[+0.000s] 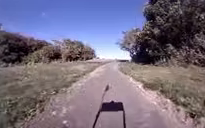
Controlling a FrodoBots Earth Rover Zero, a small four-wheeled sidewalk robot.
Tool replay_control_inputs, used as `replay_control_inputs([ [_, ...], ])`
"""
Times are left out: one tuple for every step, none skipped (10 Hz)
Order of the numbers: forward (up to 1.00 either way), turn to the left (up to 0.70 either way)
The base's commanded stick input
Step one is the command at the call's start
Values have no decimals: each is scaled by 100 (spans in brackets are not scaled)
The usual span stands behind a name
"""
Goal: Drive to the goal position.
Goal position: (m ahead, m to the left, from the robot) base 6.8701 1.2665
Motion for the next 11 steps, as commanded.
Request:
replay_control_inputs([
  [100, 1],
  [100, 1],
  [100, 1],
  [100, 1],
  [100, 1],
  [100, 1],
  [100, 1],
  [100, 1],
  [100, -3],
  [100, -11],
  [100, -34],
])
